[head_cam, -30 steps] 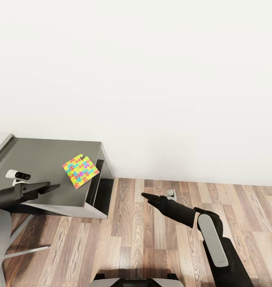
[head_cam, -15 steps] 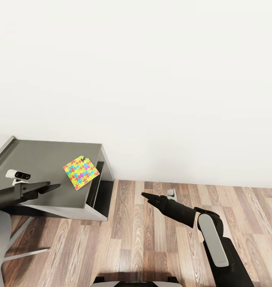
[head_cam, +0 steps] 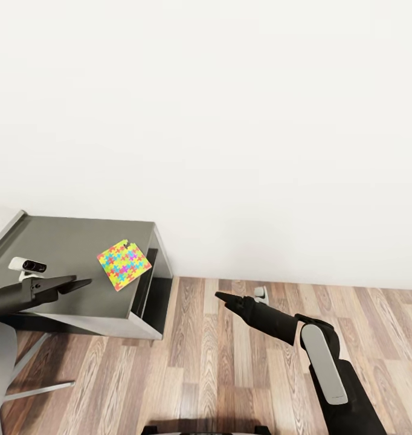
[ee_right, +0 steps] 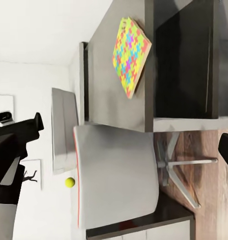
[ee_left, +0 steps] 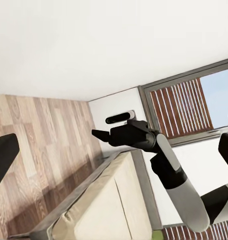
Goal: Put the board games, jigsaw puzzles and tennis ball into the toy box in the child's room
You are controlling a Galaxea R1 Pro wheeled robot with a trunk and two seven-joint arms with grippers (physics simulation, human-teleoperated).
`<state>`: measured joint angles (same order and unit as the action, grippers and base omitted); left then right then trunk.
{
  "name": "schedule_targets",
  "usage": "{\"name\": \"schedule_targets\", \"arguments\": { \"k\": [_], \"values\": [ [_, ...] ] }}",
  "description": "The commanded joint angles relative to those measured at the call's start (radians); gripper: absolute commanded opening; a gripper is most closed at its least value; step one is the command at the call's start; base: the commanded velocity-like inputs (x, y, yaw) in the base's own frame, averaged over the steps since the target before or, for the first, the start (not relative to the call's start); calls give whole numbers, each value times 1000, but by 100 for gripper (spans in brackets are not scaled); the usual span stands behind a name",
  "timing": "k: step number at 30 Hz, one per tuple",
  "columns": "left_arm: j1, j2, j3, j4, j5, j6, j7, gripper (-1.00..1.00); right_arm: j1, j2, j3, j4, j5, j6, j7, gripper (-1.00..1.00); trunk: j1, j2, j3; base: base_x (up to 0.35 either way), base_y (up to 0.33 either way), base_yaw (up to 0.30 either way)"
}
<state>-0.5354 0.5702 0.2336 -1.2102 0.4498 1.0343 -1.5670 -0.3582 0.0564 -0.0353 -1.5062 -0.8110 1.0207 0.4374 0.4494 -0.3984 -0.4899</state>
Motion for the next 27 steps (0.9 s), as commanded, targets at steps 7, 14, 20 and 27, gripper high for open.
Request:
{"name": "schedule_targets", "arguments": {
  "k": [7, 14, 20, 27],
  "values": [
    [0, -1, 0, 1, 0, 7, -4, 100, 7, -6, -14, 0, 3, 8, 20, 100, 1, -2, 10, 0, 0, 0],
    [0, -28, -2, 3, -4, 1, -4, 100, 13, -10, -23, 1, 0, 9, 27, 100, 1, -2, 22, 0, 0, 0],
    [0, -40, -1, 8, -8, 0, -4, 100, 12, -10, -47, 1, 0, 9, 27, 100, 1, -2, 32, 0, 0, 0],
    [0, -41, -1, 12, -6, 1, -4, 100, 11, -10, -51, 2, 0, 8, 27, 100, 1, -2, 43, 0, 0, 0]
  ]
}}
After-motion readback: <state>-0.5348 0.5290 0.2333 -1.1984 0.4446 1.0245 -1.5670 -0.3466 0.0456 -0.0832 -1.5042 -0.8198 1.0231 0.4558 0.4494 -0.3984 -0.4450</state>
